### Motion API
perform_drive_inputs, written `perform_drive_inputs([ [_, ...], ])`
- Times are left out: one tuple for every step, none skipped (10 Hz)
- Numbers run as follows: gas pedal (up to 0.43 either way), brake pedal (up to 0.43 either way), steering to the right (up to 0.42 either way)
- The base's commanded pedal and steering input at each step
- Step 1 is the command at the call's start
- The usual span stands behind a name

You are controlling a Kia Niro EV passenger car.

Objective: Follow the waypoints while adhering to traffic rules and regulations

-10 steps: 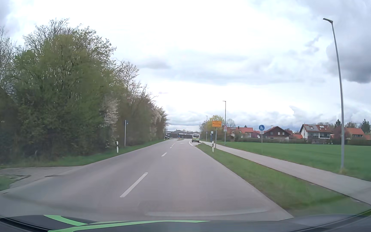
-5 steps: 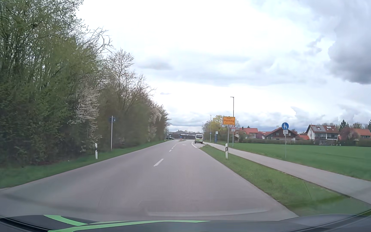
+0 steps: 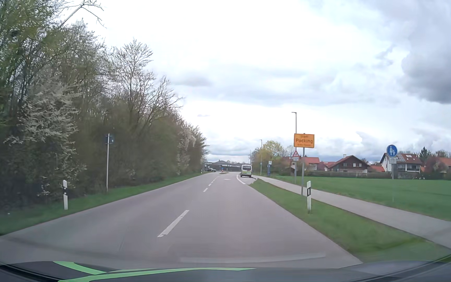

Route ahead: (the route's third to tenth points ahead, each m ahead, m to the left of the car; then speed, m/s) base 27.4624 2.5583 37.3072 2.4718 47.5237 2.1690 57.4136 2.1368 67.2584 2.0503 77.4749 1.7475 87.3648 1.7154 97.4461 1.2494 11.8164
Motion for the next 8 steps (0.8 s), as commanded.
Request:
perform_drive_inputs([
  [0.067, 0.0, -0.004],
  [0.067, 0.0, -0.002],
  [0.067, 0.0, 0.001],
  [0.067, 0.0, 0.004],
  [0.079, 0.0, 0.005],
  [0.079, 0.0, 0.006],
  [0.079, 0.0, 0.005],
  [0.079, 0.0, 0.005],
])
